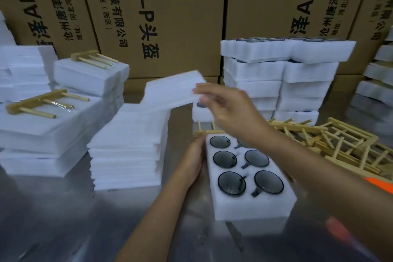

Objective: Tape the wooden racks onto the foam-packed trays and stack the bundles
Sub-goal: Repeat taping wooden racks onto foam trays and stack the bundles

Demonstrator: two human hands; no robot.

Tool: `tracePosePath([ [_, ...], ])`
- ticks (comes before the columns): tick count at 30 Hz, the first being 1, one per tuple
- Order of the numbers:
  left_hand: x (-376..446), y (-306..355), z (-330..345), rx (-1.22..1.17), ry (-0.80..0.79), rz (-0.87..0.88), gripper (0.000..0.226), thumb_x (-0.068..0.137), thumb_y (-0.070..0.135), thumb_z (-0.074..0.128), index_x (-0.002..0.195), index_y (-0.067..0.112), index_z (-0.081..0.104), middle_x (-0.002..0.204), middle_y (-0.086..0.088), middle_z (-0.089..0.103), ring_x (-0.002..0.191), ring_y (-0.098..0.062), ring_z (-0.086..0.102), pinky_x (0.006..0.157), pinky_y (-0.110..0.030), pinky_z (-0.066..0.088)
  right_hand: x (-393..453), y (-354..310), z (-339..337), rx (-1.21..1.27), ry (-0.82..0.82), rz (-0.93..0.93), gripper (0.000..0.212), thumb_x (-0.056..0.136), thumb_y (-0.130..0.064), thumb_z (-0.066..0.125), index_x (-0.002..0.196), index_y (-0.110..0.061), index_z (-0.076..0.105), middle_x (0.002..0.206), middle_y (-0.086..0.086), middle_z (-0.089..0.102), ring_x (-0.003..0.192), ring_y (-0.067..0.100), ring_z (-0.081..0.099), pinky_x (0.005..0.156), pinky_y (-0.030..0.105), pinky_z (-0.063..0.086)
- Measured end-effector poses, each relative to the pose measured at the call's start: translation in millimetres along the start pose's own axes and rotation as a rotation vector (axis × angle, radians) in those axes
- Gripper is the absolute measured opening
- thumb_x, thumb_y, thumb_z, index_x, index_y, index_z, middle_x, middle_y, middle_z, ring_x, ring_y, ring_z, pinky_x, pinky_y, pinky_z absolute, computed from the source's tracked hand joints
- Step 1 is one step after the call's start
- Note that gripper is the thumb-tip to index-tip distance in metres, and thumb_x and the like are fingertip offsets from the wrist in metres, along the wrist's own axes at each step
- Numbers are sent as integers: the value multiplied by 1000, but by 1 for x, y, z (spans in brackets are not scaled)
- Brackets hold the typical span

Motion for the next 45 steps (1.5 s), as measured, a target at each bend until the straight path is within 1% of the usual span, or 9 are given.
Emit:
tracePosePath([
  [4,3,2,-8,-280,110,-71,60,103,48,32,142,5,49,140,-12,57,132,-25,52,117,-39,32,-52,30,-65,-70,28,95,21,97,-18,59,112,-25,72,117,-19,68,106,-9,61,95,15,48],
  [13,-4,-9,8,79,20,55,34,92,13,60,125,13,63,121,-9,71,115,-28,65,102,-44,49,-157,65,-100,-303,-265,213,28,94,-20,63,115,-38,70,121,-36,60,120,-15,51,103,11,39],
  [17,-1,-13,4,137,37,60,35,80,18,64,114,19,66,114,-7,73,103,-24,70,91,-40,54,-147,57,-110,-305,-379,276,24,87,-44,64,110,-43,71,117,-40,60,113,-18,52,96,7,38],
  [21,5,-14,2,212,-50,43,38,72,29,64,110,24,64,104,-3,73,91,-21,71,81,-37,53,-99,67,-142,-453,-546,451,21,91,-40,59,109,-33,66,109,-18,64,102,1,59,87,22,48],
  [26,6,-16,1,232,-38,34,47,71,33,64,117,26,61,118,-9,68,98,-21,70,88,-41,53,-49,134,-145,-879,-796,718,45,97,-21,49,142,-19,46,146,3,43,130,23,45,101,30,41],
  [31,8,-16,3,244,60,25,94,62,38,68,149,43,33,146,0,49,123,-22,59,107,-50,45,-58,178,-119,-905,-629,697,37,87,-18,56,123,-17,64,126,5,61,111,25,58,92,34,51],
  [40,2,-13,8,282,94,1,37,70,37,63,108,35,63,102,0,64,82,-13,66,77,-33,48,-31,129,-142,-706,-355,462,16,87,-18,61,96,-29,66,101,-6,65,88,16,60,78,29,51],
  [43,3,-13,8,282,101,-10,58,73,40,63,130,39,56,120,4,67,98,-14,68,82,-33,51,-18,78,-142,-521,-289,270,33,80,5,53,86,-24,68,85,-16,68,65,6,60,62,23,47],
  [45,2,-12,8,296,110,-20,71,74,42,63,143,33,47,131,2,63,107,-16,66,84,-33,51,-16,51,-129,-450,-276,156,35,78,7,53,86,-22,70,94,-10,69,76,15,64,64,28,47],
])
Point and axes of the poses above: each hand's wrist, its own x-axis towards the middle knuckle, its own z-axis out of the palm, y = z × x, the point moved 1 cm from there along x, towards the middle knuckle
